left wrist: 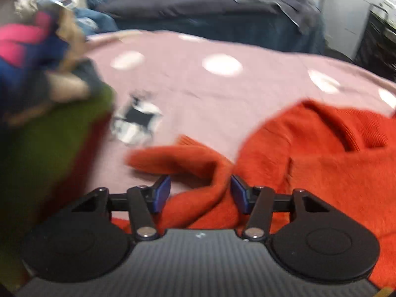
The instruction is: Fold small clothes
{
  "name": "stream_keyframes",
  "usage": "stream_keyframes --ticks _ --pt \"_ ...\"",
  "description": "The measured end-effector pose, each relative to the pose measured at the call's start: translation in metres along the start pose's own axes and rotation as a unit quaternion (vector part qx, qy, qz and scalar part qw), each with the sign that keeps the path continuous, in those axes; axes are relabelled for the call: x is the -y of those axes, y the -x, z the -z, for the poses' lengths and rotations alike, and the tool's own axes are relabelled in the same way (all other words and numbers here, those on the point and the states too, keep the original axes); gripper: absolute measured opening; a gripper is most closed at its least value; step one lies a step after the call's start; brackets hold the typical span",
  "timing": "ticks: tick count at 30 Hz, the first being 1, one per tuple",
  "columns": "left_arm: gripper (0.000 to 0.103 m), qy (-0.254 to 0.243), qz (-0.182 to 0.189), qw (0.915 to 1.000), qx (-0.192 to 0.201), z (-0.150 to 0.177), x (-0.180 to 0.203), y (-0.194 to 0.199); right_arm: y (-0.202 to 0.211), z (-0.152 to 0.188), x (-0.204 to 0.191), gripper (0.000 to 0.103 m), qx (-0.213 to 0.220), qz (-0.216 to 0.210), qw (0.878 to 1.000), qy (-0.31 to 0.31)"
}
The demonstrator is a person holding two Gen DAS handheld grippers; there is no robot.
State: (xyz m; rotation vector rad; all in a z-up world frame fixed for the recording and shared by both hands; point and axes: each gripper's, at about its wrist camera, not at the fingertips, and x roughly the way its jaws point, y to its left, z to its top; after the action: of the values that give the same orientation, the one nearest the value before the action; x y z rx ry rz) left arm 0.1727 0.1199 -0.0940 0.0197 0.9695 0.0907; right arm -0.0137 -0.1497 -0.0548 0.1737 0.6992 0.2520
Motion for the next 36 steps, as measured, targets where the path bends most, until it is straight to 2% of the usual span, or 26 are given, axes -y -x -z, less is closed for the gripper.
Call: stream_keyframes --ticks 1,2,5,7,11,14,16,19,22,25,28,30,31,32,33,36 --pt "0.05 -0.011 -0.009 0.9999 -0.001 0.002 0.005 -0.005 0.0 0.003 0.005 0.09 -0.006 0.004 1.0 -0.009" --pt "0.032 -0.015 -0.018 0.9997 0.0 0.004 0.007 -0.009 0.002 0.006 0.009 0.09 -0.011 0.014 1.0 -0.017" --pt "0.011 0.032 0.007 0.9994 -0.005 0.004 -0.007 -0.01 0.005 0.012 0.022 0.088 -0.021 0.025 0.998 -0.047" --pt "0.01 0.033 -0.004 0.9992 0.022 -0.001 -0.011 0.007 0.011 0.016 0.028 0.088 -0.019 0.026 0.998 -0.061" --pt "0.01 0.056 -0.004 0.9912 0.12 -0.028 -0.025 0.07 0.023 0.02 0.032 0.084 -0.007 0.029 0.998 -0.063" --pt "0.01 0.065 0.009 0.9754 0.21 -0.049 -0.029 0.134 0.028 0.02 0.033 0.082 0.001 0.027 0.997 -0.066" --pt "0.01 0.059 0.032 0.9646 0.255 -0.062 -0.023 0.175 0.03 0.019 0.032 0.082 0.005 0.022 0.997 -0.068" --pt "0.01 0.048 0.118 0.9414 0.312 -0.075 0.001 0.228 0.035 0.016 0.029 0.082 0.017 0.017 0.997 -0.073" --pt "0.011 0.005 0.203 0.9176 0.342 -0.081 0.047 0.262 0.039 0.014 0.027 0.082 0.028 0.018 0.997 -0.073" --pt "0.011 -0.043 0.268 0.9005 0.34 -0.083 0.11 0.267 0.044 0.012 0.029 0.082 0.034 0.022 0.996 -0.075" --pt "0.013 -0.068 0.328 0.899 0.282 -0.075 0.175 0.239 0.051 0.011 0.035 0.082 0.042 0.031 0.995 -0.082" --pt "0.031 -0.097 0.356 0.8981 0.24 -0.063 0.219 0.209 0.057 0.012 0.039 0.082 0.047 0.041 0.994 -0.085" --pt "0.058 -0.113 0.352 0.905 0.21 -0.054 0.238 0.192 0.06 0.013 0.042 0.082 0.049 0.046 0.994 -0.086" --pt "0.083 -0.125 0.338 0.9154 0.18 -0.042 0.255 0.176 0.062 0.014 0.045 0.082 0.046 0.052 0.994 -0.086" --pt "0.089 -0.136 0.327 0.9218 0.157 -0.027 0.267 0.161 0.063 0.015 0.049 0.082 0.044 0.058 0.993 -0.089" --pt "0.09 -0.178 0.319 0.9249 0.104 0.013 0.274 0.128 0.068 0.017 0.059 0.082 0.044 0.07 0.992 -0.097"
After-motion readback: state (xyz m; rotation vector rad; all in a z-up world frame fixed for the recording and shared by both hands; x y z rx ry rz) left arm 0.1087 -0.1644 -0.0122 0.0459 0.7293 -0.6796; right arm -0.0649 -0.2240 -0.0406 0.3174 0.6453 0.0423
